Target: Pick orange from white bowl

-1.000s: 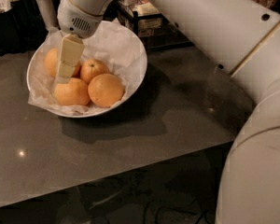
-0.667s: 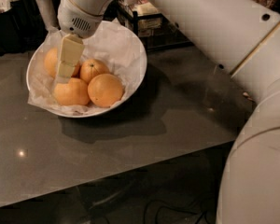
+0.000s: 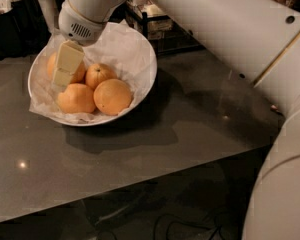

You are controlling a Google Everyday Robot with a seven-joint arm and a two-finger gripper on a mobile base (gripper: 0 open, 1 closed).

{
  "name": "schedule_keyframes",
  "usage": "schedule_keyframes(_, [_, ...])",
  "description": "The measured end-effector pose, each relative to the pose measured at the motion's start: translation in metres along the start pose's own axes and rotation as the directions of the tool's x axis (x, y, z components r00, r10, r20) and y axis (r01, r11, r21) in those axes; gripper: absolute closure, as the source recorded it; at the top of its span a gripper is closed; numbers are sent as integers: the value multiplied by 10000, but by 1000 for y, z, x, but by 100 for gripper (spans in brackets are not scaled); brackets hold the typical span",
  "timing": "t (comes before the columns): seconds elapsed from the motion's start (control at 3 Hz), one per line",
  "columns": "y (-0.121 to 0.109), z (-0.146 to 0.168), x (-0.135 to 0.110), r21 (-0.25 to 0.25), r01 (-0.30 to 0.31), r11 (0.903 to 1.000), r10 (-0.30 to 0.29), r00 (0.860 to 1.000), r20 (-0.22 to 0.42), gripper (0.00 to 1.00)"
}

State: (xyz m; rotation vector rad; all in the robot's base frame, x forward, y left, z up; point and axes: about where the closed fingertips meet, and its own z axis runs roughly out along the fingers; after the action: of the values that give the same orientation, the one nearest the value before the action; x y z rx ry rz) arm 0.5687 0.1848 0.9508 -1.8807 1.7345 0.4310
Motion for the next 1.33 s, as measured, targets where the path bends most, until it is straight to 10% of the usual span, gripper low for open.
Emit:
schedule_keyframes(1.0, [-8,17,-7,701,-2578,9636,2553,9659,435,0])
schedule_keyframes(1.33, [-8,18,-7,701,-2583,9635,2557,9658,437,19])
